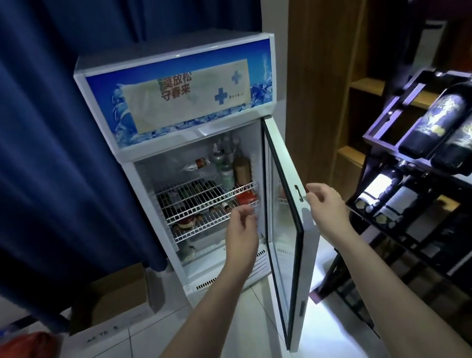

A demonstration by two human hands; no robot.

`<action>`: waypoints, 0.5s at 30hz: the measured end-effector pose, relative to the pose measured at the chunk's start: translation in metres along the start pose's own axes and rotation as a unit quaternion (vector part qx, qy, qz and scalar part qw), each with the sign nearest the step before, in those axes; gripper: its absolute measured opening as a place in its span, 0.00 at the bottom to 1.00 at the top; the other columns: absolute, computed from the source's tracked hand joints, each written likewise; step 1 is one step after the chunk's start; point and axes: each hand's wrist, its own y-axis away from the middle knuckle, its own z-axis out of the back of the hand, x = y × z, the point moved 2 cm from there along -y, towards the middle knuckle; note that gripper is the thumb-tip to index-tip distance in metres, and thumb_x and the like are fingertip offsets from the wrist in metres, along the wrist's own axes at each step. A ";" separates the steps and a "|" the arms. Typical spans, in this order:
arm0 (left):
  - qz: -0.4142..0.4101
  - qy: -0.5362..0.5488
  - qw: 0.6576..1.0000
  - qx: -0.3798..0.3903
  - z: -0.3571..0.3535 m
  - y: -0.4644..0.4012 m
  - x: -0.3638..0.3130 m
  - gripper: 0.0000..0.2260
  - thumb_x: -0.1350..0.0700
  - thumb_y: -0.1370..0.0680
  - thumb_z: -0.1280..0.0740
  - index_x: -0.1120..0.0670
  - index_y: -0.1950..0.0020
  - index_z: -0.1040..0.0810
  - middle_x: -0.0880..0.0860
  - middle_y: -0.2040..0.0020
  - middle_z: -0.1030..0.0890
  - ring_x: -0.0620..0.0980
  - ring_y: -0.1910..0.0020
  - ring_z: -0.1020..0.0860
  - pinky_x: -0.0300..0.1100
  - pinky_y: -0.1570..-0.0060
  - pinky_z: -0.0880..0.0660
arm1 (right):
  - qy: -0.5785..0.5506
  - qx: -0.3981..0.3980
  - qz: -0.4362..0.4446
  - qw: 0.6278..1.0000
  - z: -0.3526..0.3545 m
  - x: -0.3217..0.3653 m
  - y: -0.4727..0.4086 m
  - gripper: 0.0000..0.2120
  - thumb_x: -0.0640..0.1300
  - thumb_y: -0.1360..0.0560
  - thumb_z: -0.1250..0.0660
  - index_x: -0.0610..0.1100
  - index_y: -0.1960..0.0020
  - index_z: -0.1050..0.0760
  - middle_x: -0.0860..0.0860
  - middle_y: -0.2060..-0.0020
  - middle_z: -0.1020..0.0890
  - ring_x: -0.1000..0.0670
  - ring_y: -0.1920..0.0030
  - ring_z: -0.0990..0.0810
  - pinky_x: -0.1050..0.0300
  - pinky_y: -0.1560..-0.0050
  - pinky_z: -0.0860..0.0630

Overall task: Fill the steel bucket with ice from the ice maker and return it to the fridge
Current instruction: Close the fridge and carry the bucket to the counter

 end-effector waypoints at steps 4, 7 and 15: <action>0.006 0.004 1.000 0.000 -0.009 -0.002 0.007 0.07 0.59 0.15 0.40 0.50 0.43 0.24 0.50 0.46 0.19 0.48 0.49 0.21 0.40 0.48 0.23 | -0.063 0.049 -0.054 0.995 -0.004 -0.014 -0.009 0.19 0.46 0.14 0.40 0.42 0.25 0.27 0.50 0.33 0.22 0.50 0.34 0.24 0.57 0.36 0.29; 0.011 0.003 1.000 -0.004 -0.010 -0.002 0.011 0.05 0.57 0.15 0.38 0.47 0.45 0.25 0.49 0.44 0.19 0.48 0.44 0.21 0.43 0.42 0.23 | -0.102 0.065 -0.077 0.990 -0.010 -0.018 -0.014 0.15 0.44 0.14 0.38 0.42 0.29 0.24 0.50 0.43 0.18 0.52 0.46 0.21 0.59 0.42 0.26; 0.004 -0.009 0.998 -0.056 0.013 -0.008 0.021 0.04 0.55 0.16 0.36 0.49 0.43 0.24 0.47 0.48 0.20 0.43 0.49 0.22 0.33 0.51 0.27 | -0.156 0.145 -0.103 0.972 -0.058 -0.007 -0.023 0.16 0.43 0.18 0.30 0.43 0.31 0.27 0.51 0.44 0.19 0.52 0.46 0.18 0.65 0.59 0.21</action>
